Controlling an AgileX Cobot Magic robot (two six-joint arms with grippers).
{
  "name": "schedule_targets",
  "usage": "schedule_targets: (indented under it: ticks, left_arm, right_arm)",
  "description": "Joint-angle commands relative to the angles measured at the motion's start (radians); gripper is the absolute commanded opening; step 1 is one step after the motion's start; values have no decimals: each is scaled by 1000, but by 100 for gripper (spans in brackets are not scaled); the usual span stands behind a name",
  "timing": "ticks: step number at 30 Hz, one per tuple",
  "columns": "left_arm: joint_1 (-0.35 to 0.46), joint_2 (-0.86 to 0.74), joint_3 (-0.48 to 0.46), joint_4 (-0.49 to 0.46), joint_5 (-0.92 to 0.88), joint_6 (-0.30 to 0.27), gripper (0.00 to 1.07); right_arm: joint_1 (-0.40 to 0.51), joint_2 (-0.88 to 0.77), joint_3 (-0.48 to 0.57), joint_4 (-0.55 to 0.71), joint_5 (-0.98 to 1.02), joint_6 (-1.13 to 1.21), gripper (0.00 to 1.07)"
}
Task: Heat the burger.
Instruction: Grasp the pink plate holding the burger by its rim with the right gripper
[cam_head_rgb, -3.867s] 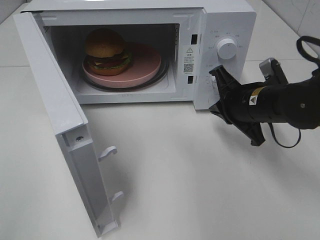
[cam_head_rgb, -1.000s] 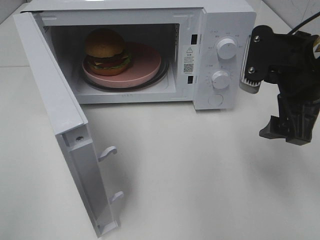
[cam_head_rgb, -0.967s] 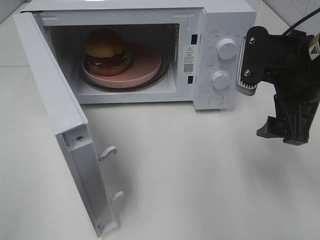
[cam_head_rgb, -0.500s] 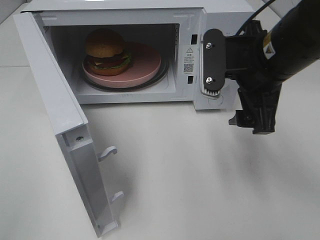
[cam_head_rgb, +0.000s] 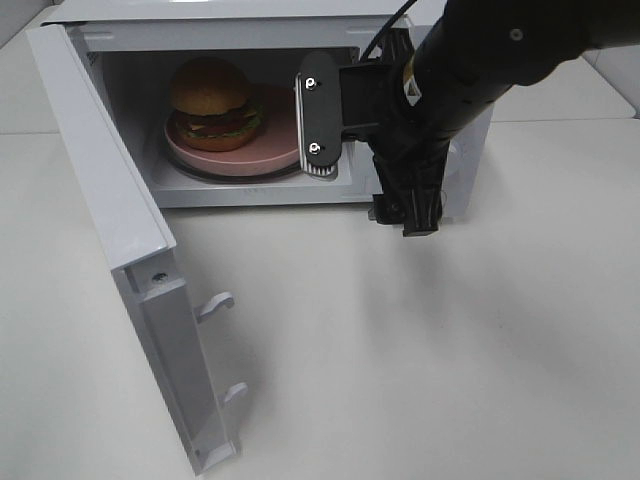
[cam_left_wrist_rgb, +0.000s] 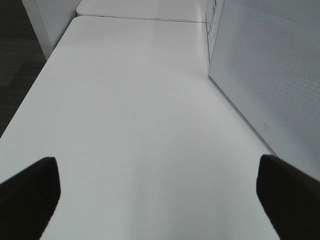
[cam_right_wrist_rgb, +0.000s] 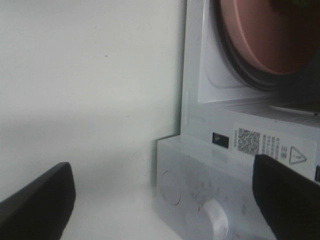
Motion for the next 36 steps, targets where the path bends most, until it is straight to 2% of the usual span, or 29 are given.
schedule_targets:
  ticks: [1,12,17,19,22,24,27,29,36]
  left_arm:
    - [0,-16,0,-4,-12,-6,100]
    - [0,-16,0,-4,-12,-6,100]
    - [0,-16,0,-4,-12,-6,100]
    - [0,-16,0,-4,-12,-6,100]
    - [0,-16,0,-4,-12,-6,100]
    - [0,-16,0,-4,-12,-6,100]
    - [0,-16,0,-4,-12,-6,100]
    - [0,-16,0,-4,-12,-6,100]
    - [0,-16,0,-4,-12,-6,100]
  right_arm:
    - [10,29,-31,-14,-12,15,91]
    - [10,188,-167,-14,-50,15,90]
    - [10,258,-244,-14,-55,16,89]
    - [10,317,-307,-18,-63,19,88]
    - [10,329,-323,-23,-64,23,88]
    - [10,380,-375,-33,-75,37,88]
    - [10,394,-389,-33,-76,37,87]
    - [10,448,-441,-33,-82,37,86]
    - [10,523,-518,-29,-82,42,85]
